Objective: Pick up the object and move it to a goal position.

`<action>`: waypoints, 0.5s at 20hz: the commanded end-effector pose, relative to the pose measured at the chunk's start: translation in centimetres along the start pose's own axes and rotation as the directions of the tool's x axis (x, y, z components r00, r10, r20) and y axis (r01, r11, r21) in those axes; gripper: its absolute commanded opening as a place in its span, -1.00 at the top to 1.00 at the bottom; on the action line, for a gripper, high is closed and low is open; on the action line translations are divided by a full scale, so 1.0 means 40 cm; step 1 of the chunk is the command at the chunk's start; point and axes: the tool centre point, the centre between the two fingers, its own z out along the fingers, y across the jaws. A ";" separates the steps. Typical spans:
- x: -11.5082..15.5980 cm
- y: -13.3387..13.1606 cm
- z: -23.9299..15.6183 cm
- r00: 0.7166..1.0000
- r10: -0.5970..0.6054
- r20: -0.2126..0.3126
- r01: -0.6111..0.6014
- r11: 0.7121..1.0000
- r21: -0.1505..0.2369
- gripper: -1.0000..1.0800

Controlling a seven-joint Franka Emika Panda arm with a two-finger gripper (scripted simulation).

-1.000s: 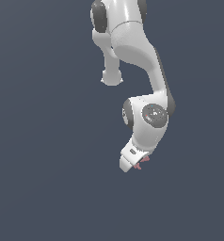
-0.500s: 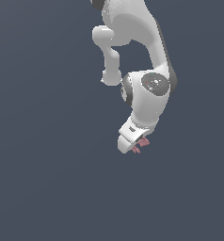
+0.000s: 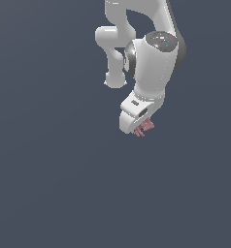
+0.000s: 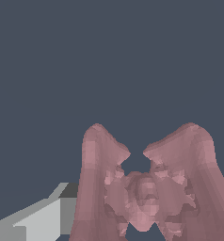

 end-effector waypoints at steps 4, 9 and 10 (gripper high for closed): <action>-0.062 -0.042 -0.113 1.000 0.000 0.000 0.000 1.000 0.000 1.00; -0.120 -0.080 -0.220 1.000 0.000 0.000 0.000 1.000 0.001 1.00; -0.131 -0.088 -0.243 1.000 0.000 0.000 0.000 1.000 0.001 1.00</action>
